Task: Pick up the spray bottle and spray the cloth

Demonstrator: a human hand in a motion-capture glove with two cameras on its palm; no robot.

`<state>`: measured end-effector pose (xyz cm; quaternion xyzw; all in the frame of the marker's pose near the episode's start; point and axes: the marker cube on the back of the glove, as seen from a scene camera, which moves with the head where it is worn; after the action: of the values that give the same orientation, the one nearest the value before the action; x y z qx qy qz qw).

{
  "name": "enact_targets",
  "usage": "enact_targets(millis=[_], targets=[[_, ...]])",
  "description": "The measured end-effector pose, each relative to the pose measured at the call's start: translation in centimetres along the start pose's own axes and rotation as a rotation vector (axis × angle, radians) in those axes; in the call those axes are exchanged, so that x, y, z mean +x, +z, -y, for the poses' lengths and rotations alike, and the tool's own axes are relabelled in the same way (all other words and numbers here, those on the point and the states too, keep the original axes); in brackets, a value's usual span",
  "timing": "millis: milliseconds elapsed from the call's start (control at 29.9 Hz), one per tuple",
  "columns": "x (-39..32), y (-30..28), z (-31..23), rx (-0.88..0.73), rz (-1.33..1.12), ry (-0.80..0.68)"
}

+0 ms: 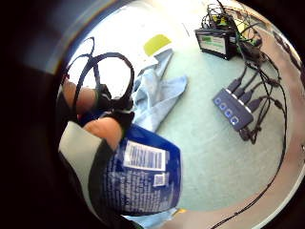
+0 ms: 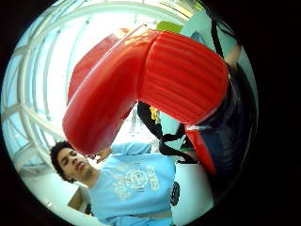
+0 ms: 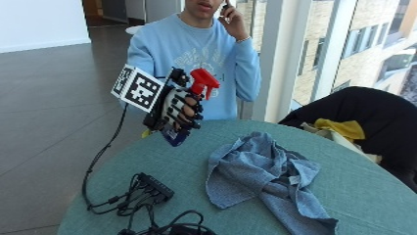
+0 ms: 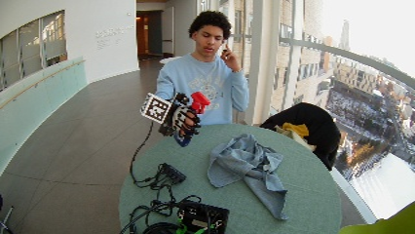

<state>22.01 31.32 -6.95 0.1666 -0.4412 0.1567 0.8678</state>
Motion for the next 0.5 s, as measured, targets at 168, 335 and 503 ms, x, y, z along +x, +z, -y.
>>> enact_targets(millis=[168, 335, 503], targets=[[-0.7, 1.0, 1.4, -0.118, 0.005, 0.049], [-0.9, 1.8, 2.2, -0.207, 0.011, 0.098], [-1.0, 2.7, 2.4, -0.259, -0.024, 0.116]])
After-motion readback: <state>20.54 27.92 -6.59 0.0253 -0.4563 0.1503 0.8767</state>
